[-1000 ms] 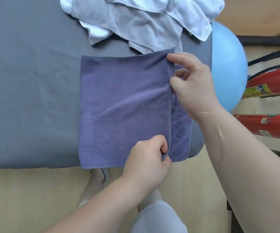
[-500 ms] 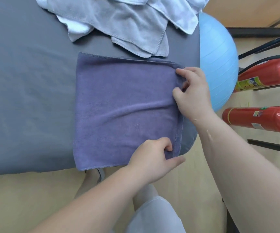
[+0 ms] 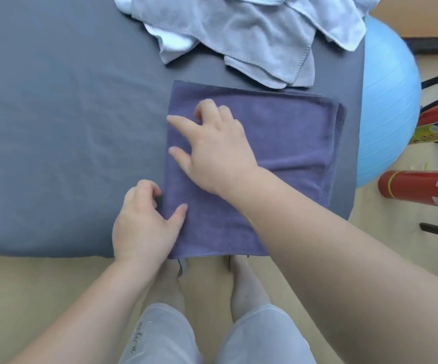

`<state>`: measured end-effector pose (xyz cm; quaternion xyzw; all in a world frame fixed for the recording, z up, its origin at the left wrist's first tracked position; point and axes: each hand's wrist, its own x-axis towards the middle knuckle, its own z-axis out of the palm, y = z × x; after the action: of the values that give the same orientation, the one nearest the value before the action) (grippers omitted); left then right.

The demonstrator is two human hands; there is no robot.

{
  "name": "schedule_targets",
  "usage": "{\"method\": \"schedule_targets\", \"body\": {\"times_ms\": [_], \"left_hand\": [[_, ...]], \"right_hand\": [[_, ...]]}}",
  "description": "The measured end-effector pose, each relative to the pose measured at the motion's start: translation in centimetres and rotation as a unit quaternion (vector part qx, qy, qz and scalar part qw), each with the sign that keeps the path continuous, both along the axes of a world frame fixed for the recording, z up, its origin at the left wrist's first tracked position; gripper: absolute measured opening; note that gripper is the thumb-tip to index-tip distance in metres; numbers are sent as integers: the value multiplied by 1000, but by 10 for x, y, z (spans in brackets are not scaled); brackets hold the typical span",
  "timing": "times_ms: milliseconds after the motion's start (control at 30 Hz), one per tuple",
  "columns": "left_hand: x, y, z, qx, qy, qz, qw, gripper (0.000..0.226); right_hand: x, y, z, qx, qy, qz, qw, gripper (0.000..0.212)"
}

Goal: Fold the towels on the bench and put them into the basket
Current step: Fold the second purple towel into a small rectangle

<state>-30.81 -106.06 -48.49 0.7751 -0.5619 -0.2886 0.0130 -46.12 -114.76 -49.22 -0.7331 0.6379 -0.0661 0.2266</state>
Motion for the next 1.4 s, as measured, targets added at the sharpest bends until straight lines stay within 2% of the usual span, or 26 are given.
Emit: {"method": "schedule_targets", "body": {"times_ms": [67, 133, 267, 433, 700, 767, 900, 967, 1033, 1100, 1200, 1300, 1400], "left_hand": [[12, -5, -2, 65, -62, -46, 995, 50], [17, -10, -4, 81, -102, -110, 985, 52], [17, -17, -10, 107, -55, -145, 982, 47], [40, -22, -7, 98, 4, -129, 987, 43], [155, -60, 0, 58, -25, -105, 992, 41], [187, -71, 1, 52, -33, -96, 994, 42], [236, -84, 7, 46, -64, -47, 996, 40], [249, -86, 11, 20, -90, -27, 995, 39], [249, -84, 15, -26, -88, -15, 996, 42], [233, -81, 16, -70, -40, -22, 996, 41], [187, -67, 15, -94, 60, -115, 987, 34], [132, -44, 9, -79, 128, -242, 959, 32], [89, -19, -4, -84, 134, -317, 935, 44]], "right_hand": [[17, -10, -6, 30, 71, 10, 997, 59], [29, -18, -9, 45, 118, 0, 992, 63], [50, -24, -11, 44, 146, -27, 988, 73], [78, -34, -12, 42, 86, -83, 992, 67], [180, -66, -11, 38, 1, -65, 997, 62], [206, -78, -8, 50, -30, -42, 997, 65], [242, -93, -2, 84, -102, 70, 989, 72], [246, -93, -3, 94, -118, 81, 985, 70], [236, -87, -4, 70, -153, 34, 985, 64], [213, -77, -5, -9, -185, -49, 982, 53], [159, -58, -7, -109, -162, -177, 965, 41], [104, -44, -7, -62, -164, -277, 945, 37], [69, -42, -8, 37, -196, -290, 936, 33]]}}
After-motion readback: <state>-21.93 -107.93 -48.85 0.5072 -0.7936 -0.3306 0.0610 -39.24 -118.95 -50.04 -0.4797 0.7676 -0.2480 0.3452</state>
